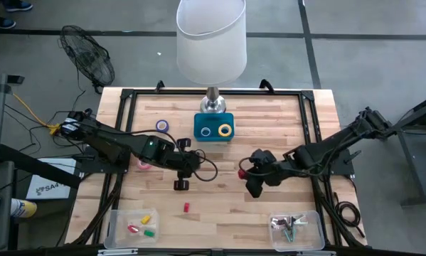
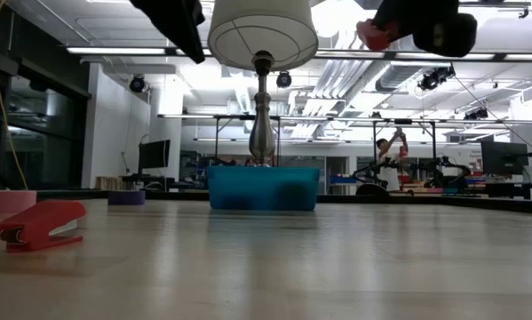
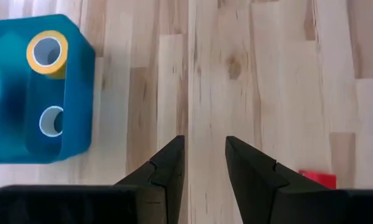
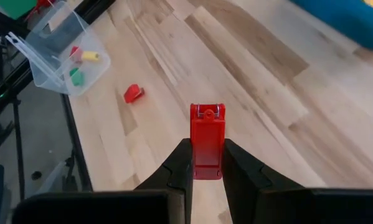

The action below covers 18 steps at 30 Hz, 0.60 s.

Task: Pick and place Stapler, Stapler remover, tape
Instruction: Put the top red stapler into the left transparent bin

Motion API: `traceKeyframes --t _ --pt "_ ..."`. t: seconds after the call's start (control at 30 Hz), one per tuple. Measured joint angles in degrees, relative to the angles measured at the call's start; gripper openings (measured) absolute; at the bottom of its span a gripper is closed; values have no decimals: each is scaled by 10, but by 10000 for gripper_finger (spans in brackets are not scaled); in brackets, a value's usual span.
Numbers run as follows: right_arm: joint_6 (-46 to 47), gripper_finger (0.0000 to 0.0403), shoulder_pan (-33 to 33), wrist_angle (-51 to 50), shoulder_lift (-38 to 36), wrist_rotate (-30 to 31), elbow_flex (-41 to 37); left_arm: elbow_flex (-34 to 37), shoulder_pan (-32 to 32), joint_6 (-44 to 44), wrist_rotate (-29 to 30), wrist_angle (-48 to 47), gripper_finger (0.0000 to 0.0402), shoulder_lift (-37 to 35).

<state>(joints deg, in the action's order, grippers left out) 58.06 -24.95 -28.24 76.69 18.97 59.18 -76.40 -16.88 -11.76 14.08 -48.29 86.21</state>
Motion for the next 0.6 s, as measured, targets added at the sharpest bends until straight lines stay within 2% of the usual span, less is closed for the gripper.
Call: traceKeyframes --t 0.2,0.47,0.6 --pt "-42 51 13 19 0 1 0 0 0 12 4 33 126 0" --pt "-131 51 19 54 0 33 0 0 0 25 20 59 216 0" --pt "-183 51 21 82 0 58 0 0 0 43 20 95 240 0"
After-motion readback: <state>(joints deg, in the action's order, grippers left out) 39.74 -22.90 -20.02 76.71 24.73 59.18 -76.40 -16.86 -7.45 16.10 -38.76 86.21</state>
